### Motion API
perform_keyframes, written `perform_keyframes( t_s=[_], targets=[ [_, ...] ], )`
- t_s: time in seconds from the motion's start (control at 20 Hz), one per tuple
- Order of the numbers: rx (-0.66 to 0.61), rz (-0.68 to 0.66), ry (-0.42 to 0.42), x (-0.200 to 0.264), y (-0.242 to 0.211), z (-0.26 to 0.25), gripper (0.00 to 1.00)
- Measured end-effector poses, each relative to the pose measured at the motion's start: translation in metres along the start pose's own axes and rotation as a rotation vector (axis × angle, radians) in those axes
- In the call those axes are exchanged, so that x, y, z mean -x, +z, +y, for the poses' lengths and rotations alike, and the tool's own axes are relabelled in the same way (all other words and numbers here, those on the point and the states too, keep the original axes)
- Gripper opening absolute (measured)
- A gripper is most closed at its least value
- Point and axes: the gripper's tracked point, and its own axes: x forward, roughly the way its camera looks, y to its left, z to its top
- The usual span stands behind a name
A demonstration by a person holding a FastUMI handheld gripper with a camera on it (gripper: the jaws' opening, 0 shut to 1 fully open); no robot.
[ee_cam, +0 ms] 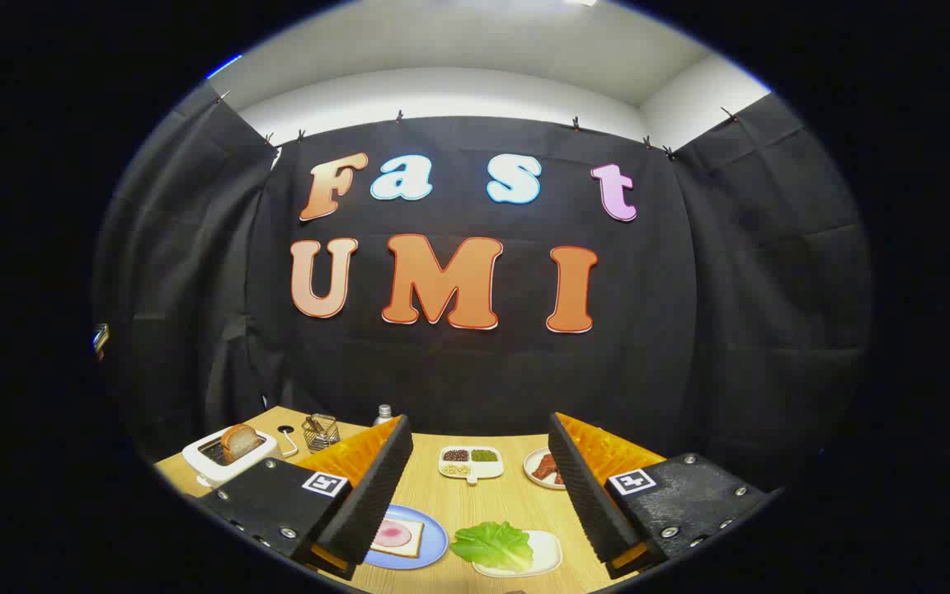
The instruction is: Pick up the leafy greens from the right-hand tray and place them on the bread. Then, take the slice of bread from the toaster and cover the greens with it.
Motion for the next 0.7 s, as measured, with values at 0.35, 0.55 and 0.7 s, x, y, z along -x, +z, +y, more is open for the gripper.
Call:
perform_keyframes(
  t_s=[0.35,0.55,0.7],
  targets=[
    [-0.028,0.034,0.016,-0.001,-0.005,0.004,0.99],
    [-0.017,0.037,0.011,0.002,-0.007,-0.001,0.99],
    [-0.017,0.049,0.002,0.006,-0.009,-0.007,0.99]
  ],
)
